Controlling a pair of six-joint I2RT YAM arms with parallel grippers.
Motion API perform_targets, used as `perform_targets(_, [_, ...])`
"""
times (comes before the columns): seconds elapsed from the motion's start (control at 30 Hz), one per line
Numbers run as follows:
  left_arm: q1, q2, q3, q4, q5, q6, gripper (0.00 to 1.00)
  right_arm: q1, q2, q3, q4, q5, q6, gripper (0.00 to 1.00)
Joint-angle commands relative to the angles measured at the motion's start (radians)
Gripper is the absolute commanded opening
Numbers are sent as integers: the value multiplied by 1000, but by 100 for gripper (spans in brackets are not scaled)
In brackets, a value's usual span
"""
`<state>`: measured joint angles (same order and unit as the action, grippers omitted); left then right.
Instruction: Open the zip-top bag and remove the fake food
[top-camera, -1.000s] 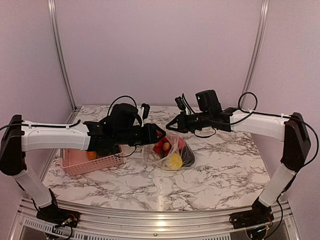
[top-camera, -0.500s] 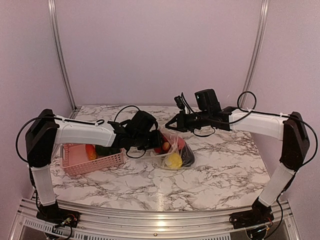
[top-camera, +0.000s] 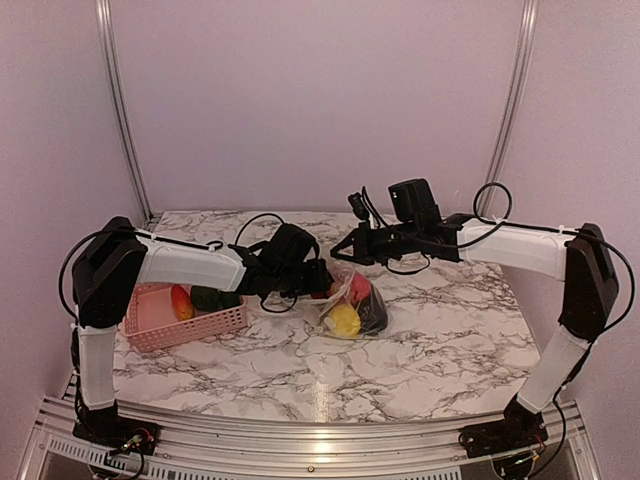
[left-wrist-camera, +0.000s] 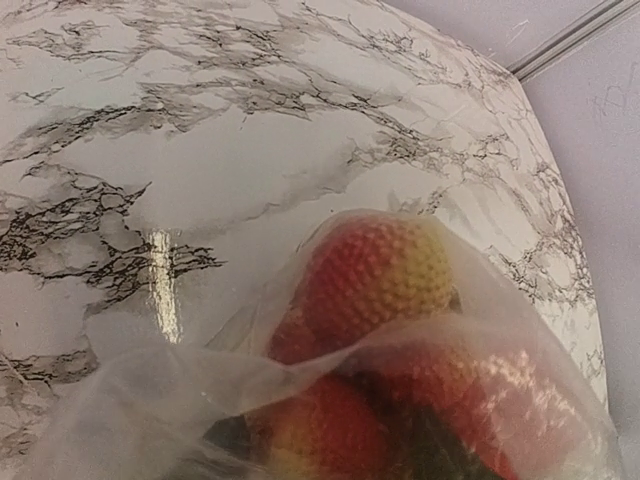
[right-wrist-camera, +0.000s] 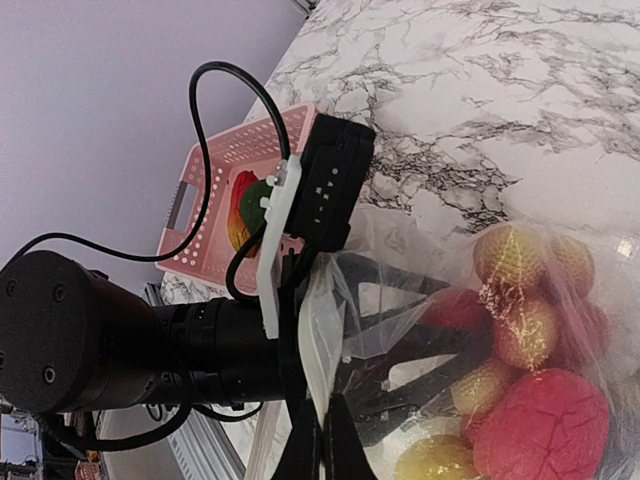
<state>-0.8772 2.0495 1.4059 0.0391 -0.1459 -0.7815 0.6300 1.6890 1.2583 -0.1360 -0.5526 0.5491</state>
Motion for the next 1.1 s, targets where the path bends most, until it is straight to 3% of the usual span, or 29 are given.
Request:
perform_targets(0.0, [16, 45, 13, 90, 45, 34, 48, -5, 11, 36, -28, 10, -15, 0])
perform_targets(0.2, [17, -29, -40, 139, 64, 62, 19, -28, 2, 22, -28, 19, -11, 0])
perform_targets(0.43, [7, -184, -146, 159, 121, 148, 4, -62, 0, 15, -6, 36, 10, 0])
perform_targets(0.8, [-51, -348, -226, 153, 195, 332, 0, -105, 5, 19, -1, 49, 19, 0])
perform_targets(1.07, [-54, -400, -137, 134, 114, 312, 0, -96, -6, -28, -18, 41, -30, 0])
